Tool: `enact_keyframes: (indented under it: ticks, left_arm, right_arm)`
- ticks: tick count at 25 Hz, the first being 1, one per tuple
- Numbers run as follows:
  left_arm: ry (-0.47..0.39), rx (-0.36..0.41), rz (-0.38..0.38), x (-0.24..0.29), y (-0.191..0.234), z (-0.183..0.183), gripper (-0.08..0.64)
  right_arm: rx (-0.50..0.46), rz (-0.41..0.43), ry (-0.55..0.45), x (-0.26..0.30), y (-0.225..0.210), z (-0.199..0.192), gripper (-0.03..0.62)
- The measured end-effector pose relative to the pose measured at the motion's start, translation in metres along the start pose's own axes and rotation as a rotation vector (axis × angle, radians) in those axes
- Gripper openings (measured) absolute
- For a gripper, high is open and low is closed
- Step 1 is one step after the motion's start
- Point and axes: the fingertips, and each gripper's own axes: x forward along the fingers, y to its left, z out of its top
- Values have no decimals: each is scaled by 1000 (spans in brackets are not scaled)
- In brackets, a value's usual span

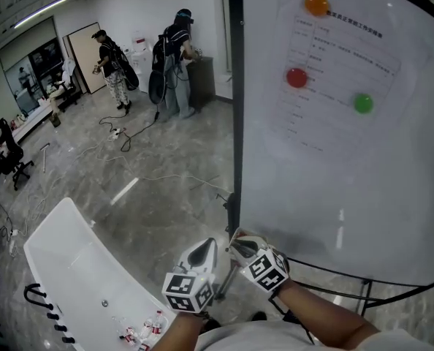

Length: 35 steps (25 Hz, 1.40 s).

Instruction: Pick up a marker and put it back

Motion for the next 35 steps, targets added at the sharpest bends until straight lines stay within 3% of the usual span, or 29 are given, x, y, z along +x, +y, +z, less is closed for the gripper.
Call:
enact_keyframes:
  ticks: [6, 12, 35]
  left_arm:
    - [-24, 42, -49, 9, -20, 18, 3]
    - [-44, 68, -87, 15, -39, 32, 3]
    - [-71, 89, -124, 13, -48, 50, 3]
  right_arm:
    - [112, -89, -237, -70, -28, 71, 3]
    - [200, -129, -361, -117, -40, 107, 2]
    - [242, -188, -378, -123, -49, 107, 1]
